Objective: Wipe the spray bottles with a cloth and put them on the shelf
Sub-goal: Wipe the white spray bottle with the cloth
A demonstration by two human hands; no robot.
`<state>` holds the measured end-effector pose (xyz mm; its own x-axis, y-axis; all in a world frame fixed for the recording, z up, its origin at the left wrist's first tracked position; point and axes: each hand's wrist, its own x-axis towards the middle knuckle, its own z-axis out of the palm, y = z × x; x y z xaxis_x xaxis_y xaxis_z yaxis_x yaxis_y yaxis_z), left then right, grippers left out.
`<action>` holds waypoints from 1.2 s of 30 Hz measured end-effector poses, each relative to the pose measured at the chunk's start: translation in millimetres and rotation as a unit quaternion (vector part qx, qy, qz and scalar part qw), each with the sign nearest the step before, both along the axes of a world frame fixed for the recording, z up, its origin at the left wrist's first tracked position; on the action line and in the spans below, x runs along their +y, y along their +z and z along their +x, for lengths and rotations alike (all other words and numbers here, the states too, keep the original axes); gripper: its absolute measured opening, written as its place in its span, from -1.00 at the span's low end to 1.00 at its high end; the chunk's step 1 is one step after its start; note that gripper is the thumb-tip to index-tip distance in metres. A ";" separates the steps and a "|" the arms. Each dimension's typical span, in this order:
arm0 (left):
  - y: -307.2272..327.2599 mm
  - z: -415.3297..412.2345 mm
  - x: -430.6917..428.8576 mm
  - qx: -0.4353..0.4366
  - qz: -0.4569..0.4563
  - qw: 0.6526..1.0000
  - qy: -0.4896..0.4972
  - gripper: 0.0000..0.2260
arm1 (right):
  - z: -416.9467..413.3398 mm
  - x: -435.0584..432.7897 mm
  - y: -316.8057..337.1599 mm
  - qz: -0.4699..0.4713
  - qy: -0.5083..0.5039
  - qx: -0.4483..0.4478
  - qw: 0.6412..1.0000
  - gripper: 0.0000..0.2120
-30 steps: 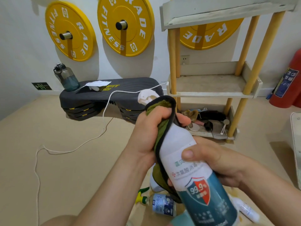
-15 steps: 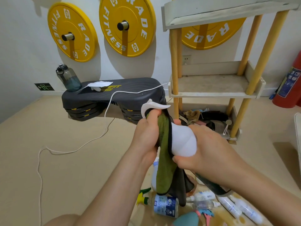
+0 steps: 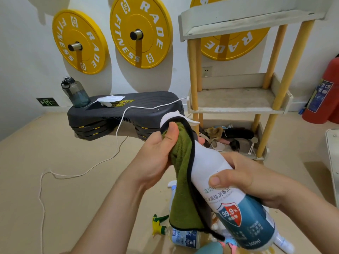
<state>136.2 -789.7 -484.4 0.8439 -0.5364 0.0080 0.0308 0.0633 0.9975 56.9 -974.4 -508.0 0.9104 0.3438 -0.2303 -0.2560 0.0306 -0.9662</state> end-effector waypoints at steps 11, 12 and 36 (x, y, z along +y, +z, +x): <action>18.0 19.4 15.3 -0.056 0.144 0.937 0.314 -0.66 | -8.4 21.0 5.6 -0.143 -0.022 -0.059 0.988 -0.46; 23.2 18.0 13.4 0.021 0.055 0.953 0.296 -0.65 | -6.8 25.8 0.8 -0.184 -0.042 -0.063 0.980 -0.50; -2.4 12.7 4.3 -0.283 0.206 0.919 0.181 -0.72 | -8.8 20.8 -6.7 -0.313 -0.095 -0.118 0.938 -0.48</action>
